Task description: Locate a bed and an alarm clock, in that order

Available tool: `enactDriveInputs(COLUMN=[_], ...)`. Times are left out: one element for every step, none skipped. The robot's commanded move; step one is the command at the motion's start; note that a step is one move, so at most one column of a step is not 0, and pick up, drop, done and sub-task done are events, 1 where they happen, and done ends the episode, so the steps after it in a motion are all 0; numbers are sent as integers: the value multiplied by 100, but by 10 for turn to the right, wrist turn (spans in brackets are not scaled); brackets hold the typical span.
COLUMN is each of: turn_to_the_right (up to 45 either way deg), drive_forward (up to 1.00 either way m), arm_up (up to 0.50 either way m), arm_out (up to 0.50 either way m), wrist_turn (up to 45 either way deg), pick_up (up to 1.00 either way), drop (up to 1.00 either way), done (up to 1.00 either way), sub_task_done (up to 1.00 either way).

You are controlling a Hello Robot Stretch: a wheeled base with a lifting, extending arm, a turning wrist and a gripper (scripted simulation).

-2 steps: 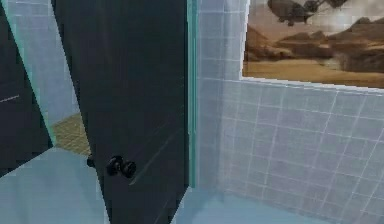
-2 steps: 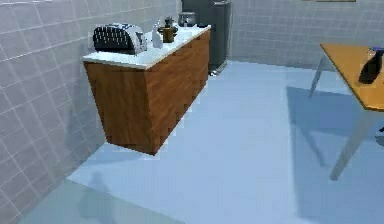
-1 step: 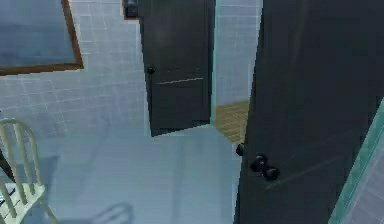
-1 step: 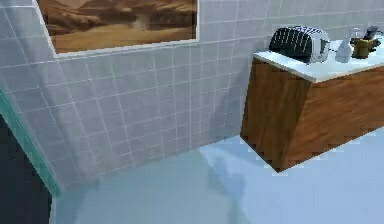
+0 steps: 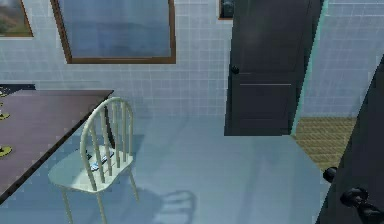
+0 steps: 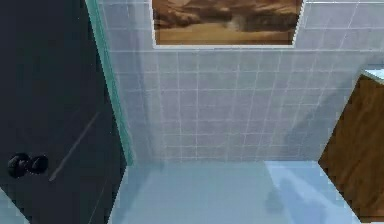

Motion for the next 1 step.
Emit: enactDriveInputs(turn_to_the_right=[0], drive_forward=[45], arm_up=[0], arm_out=[0], wrist_turn=[0], pick_up=[0], drop=[0], done=[0], sub_task_done=[0])
